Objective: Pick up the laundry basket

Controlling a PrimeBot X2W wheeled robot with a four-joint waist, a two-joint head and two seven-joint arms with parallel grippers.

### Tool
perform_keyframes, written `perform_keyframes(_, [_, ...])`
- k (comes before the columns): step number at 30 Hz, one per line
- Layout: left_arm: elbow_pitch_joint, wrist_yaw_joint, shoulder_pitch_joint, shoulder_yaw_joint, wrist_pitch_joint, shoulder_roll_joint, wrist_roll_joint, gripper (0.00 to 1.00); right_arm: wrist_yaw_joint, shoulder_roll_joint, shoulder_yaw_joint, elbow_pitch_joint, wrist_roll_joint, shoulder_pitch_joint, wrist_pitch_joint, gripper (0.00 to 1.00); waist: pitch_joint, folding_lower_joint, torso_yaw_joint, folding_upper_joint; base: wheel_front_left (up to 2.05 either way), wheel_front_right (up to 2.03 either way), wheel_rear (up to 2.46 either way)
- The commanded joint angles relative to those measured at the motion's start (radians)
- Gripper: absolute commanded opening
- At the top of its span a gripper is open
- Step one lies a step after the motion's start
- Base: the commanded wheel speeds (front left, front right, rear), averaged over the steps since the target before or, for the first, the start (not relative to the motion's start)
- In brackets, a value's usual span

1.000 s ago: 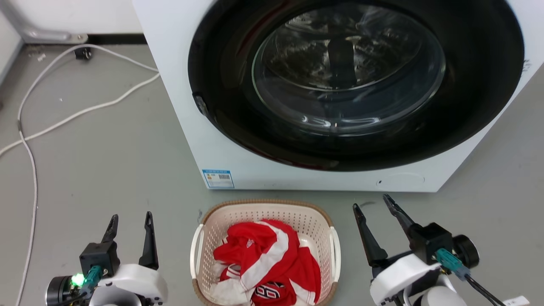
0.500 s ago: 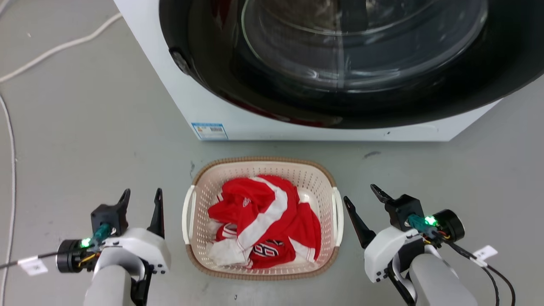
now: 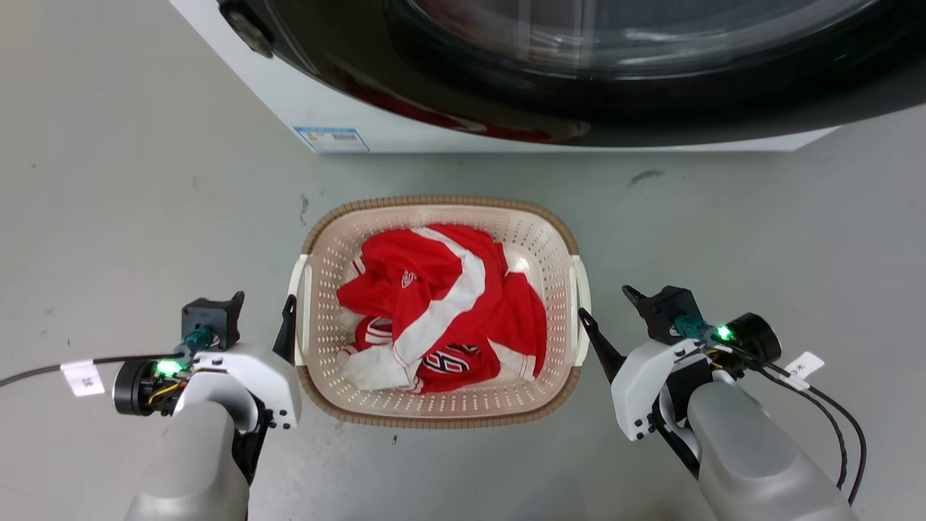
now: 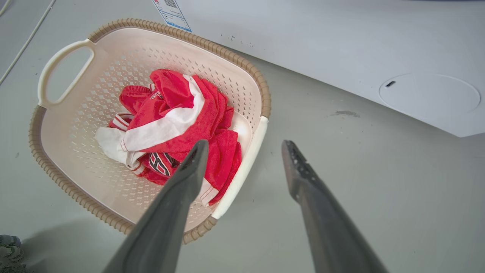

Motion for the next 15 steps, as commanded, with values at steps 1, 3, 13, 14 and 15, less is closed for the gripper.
perform_keyframes(1, [0.019,-0.001,-0.024,-0.012,-0.003,0.005,-0.013,1.0,-0.001,-0.001,0.013,0.019,0.009,-0.027,-0.002,1.0,0.037,-0.0001,-0.002,0.0,0.0,0.0,0.0])
perform_keyframes(3, [0.053,-0.001,-0.048,-0.035,-0.003,0.006,-0.025,1.0,-0.001,-0.001,0.033,0.05,0.025,-0.048,-0.002,1.0,0.057,-0.0001,-0.001,0.0,0.0,0.0,0.0])
perform_keyframes(13, [0.172,-0.001,-0.149,-0.143,-0.003,0.004,-0.102,1.0,-0.001,-0.001,0.123,0.156,0.113,-0.136,0.014,1.0,0.14,-0.0001,0.021,0.0,0.0,0.0,0.0])
perform_keyframes(14, [0.185,-0.001,-0.16,-0.156,-0.003,0.004,-0.11,1.0,-0.001,-0.001,0.128,0.163,0.116,-0.145,0.015,1.0,0.148,-0.0001,0.022,0.0,0.0,0.0,0.0])
perform_keyframes(15, [0.196,-0.001,-0.171,-0.169,-0.003,0.005,-0.119,1.0,-0.001,-0.001,0.132,0.17,0.118,-0.154,0.017,1.0,0.154,-0.0001,0.024,0.0,0.0,0.0,0.0])
